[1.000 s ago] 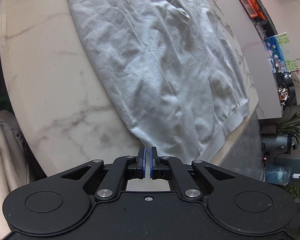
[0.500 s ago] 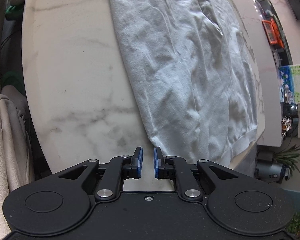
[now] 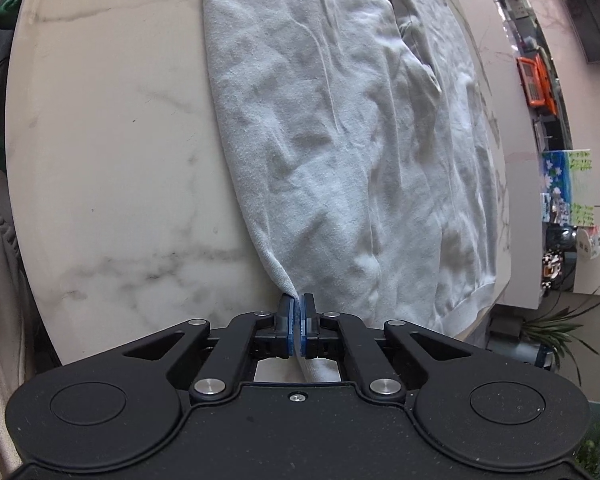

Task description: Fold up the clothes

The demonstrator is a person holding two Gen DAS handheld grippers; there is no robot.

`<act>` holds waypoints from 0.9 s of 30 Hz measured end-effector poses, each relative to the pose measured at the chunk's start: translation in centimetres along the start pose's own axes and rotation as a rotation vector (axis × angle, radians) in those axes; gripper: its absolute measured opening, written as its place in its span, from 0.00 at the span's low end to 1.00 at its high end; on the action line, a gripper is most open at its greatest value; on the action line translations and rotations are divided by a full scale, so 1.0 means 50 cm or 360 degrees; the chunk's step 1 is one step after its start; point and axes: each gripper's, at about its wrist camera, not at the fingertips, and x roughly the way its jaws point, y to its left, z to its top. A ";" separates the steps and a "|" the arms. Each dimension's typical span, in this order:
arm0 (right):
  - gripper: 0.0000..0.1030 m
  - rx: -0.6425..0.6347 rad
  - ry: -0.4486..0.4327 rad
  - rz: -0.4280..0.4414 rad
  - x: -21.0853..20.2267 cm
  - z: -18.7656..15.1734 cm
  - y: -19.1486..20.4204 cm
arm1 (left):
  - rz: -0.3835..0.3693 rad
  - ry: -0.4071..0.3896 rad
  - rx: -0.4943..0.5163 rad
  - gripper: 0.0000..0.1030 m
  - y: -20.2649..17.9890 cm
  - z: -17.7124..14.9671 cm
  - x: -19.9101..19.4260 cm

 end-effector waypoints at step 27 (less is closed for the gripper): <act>0.00 0.0610 -0.0094 -0.0517 -0.062 0.055 -0.301 | 0.0329 0.0029 -0.0651 0.01 0.286 0.100 0.012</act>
